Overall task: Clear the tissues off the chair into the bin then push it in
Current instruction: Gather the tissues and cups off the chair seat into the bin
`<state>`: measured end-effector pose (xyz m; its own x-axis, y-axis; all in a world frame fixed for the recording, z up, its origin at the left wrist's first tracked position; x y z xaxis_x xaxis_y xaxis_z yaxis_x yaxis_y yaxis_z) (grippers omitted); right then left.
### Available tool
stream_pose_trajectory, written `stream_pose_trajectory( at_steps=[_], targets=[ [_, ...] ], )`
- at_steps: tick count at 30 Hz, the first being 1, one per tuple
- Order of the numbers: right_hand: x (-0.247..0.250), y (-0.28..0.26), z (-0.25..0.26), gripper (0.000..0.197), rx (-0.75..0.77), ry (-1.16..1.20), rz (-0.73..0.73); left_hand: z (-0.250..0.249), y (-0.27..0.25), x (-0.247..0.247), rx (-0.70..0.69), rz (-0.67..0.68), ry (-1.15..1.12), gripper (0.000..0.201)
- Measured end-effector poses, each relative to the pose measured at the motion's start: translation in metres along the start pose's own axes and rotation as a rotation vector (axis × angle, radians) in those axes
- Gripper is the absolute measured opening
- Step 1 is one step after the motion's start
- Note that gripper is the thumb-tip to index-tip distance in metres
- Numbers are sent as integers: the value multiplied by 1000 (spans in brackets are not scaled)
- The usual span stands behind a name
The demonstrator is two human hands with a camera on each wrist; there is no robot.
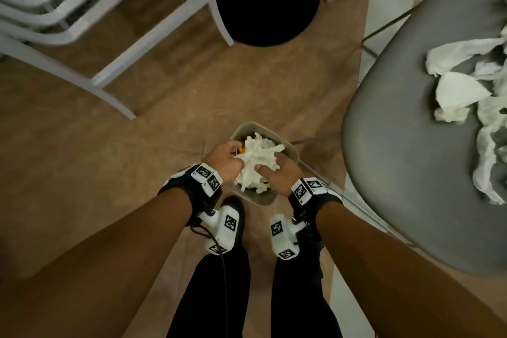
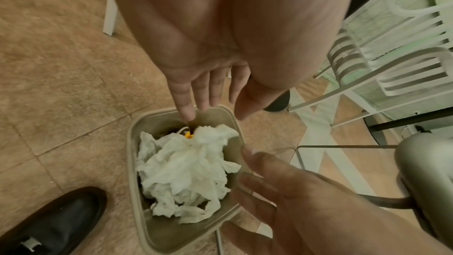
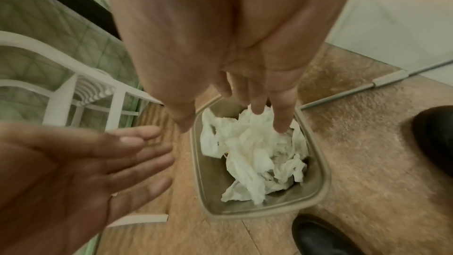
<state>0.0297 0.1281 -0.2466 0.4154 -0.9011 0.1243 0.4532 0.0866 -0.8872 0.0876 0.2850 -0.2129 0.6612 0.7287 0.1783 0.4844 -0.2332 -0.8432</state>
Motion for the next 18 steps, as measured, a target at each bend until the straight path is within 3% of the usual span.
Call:
stream_pose_trajectory(
  at_steps=[4,8,11,13,15,18],
  targets=[
    [27,-37,17,48,52,-11,40,-46,-6,-15,-67,-59,56,45],
    [76,-76,24,18,137,269,22,-115,-15,-43,-202,-89,109,42],
    [120,-106,28,18,226,611,54,-175,-25,-69,-353,-100,323,48],
    [151,-120,24,19,271,695,18,-214,-34,-90,-459,-132,509,51],
    [182,-135,9,14,299,674,-120,-246,-37,-114,-536,-163,650,50],
    [229,-158,-29,11,362,313,-525,-284,-22,-142,-562,-193,865,51]
  ],
)
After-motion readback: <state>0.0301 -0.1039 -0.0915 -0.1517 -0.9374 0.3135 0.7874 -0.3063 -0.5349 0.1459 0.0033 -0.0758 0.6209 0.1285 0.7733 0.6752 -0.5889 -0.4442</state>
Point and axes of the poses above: each hand's wrist, its own y-axis towards the middle knuckle, its own x-axis out of the back of the hand, z = x × y, the point moved 2 cm from there along y, towards the middle knuckle, and after that the axes turned 10 degrees about z, right-handed, at the moved point
